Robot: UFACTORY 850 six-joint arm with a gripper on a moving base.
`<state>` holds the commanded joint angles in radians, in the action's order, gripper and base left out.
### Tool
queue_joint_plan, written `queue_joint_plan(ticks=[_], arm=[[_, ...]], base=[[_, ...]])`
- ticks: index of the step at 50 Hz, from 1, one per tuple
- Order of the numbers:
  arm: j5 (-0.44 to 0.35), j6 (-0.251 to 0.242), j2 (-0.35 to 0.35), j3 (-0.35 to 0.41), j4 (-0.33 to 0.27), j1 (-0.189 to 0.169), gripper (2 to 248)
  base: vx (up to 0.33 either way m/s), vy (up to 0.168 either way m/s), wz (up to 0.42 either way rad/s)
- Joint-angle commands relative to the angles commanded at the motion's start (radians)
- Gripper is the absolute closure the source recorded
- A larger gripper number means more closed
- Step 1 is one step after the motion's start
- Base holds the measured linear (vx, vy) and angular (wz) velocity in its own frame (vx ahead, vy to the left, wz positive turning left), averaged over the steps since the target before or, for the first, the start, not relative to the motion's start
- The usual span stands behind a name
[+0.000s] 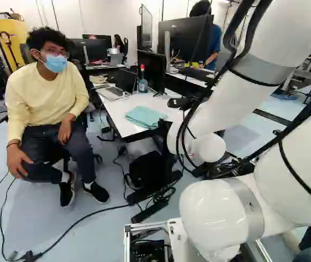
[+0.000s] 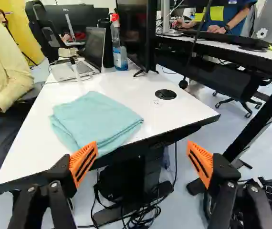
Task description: Clean the table with the green towel
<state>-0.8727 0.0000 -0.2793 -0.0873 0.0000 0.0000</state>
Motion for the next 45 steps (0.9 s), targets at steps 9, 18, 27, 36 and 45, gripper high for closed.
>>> queue_joint_plan(ticks=[9,18,27,36,45], arm=[[0.000,0.000,0.000,0.000,0.000,0.000,3],[0.000,0.000,0.000,0.000,0.000,0.000,3],[0.000,0.000,0.000,0.000,0.000,0.000,3],[0.000,0.000,0.000,0.000,0.000,0.000,3],[0.000,0.000,0.000,0.000,0.000,0.000,3]], base=[[0.000,0.000,0.000],[0.000,0.000,0.000],[0.000,0.000,0.000],[0.000,0.000,0.000],[0.000,0.000,0.000]])
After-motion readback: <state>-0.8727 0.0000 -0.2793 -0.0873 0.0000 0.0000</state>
